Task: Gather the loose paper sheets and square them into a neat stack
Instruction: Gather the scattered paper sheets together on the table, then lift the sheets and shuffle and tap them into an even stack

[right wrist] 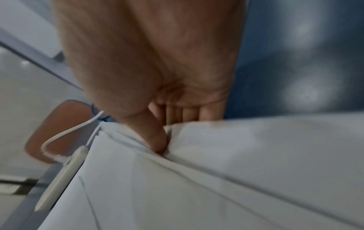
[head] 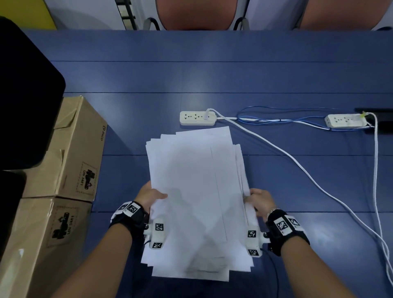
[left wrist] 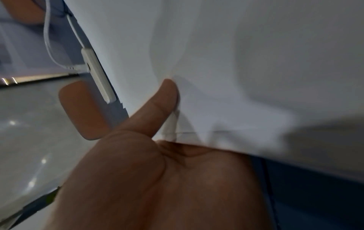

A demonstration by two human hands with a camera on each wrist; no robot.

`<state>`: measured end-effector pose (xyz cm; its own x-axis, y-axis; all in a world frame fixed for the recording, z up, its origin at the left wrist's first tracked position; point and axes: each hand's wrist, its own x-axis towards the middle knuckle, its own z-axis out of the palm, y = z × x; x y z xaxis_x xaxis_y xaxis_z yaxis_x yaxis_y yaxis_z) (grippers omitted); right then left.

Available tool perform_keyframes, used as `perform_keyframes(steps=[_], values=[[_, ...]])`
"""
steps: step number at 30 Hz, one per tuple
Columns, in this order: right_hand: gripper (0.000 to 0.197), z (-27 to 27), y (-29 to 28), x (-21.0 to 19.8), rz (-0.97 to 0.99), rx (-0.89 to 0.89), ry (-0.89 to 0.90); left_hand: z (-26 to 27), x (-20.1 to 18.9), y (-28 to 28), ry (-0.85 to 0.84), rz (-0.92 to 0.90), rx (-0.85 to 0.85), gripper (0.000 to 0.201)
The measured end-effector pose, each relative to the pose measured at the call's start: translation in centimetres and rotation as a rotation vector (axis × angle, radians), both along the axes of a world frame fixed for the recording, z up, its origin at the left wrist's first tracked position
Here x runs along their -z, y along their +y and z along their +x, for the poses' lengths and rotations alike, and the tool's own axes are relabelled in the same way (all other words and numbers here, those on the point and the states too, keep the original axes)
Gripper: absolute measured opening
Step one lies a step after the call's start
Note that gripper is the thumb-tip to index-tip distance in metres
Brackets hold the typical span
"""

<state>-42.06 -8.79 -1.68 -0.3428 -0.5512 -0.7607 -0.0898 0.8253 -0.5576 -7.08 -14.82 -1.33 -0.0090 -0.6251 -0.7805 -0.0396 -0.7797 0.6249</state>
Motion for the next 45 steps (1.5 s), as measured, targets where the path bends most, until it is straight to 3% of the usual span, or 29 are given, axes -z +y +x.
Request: perform_keyframes(steps=[2, 3, 6, 10, 15, 20, 24, 31, 34, 42, 45], values=[[0.009, -0.7, -0.7, 0.2, -0.056, 0.087, 0.168, 0.5, 0.3, -0.1, 0.011, 0.013, -0.003, 0.054], [0.004, -0.8, -0.9, 0.0, -0.073, 0.118, 0.171, 0.7, 0.5, -0.1, 0.018, 0.022, -0.013, 0.055], [0.044, -1.0, -1.5, -0.7, -0.031, 0.118, 0.077, 0.6, 0.7, 0.4, 0.052, 0.046, -0.045, 0.058], [0.076, -1.9, -2.4, -1.6, -0.001, -0.028, 0.004, 0.0, 0.7, 1.1, 0.146, 0.101, -0.040, 0.057], [0.099, -2.9, -3.1, -1.6, 0.159, -0.121, -0.197, -0.6, 0.1, 1.5, 0.224, 0.100, -0.018, 0.049], [0.051, -1.8, -2.9, -4.5, 0.018, -0.111, -0.427, -0.5, -1.1, 0.9, 0.232, 0.006, -0.042, 0.049], [0.030, -0.7, -3.7, -7.6, -0.236, -0.108, -0.366, -0.5, -4.4, -0.8, 0.216, -0.200, -0.053, 0.047], [0.053, 0.1, -5.6, -12.3, -0.617, -0.087, -0.323, -0.3, -11.2, -4.0, 0.245, -0.574, -0.021, 0.031], [0.052, 0.3, -5.8, -13.2, -0.763, -0.031, -0.295, -0.3, -13.3, -4.5, 0.268, -0.686, 0.017, 0.035], [0.031, 0.9, -5.1, -14.0, -1.005, 0.010, -0.207, -0.8, -13.7, -4.2, 0.145, -0.873, -0.052, 0.041], [0.045, 1.3, -5.3, -14.8, -0.998, -0.013, -0.210, -1.1, -13.7, -4.1, 0.114, -0.857, -0.076, 0.051]])
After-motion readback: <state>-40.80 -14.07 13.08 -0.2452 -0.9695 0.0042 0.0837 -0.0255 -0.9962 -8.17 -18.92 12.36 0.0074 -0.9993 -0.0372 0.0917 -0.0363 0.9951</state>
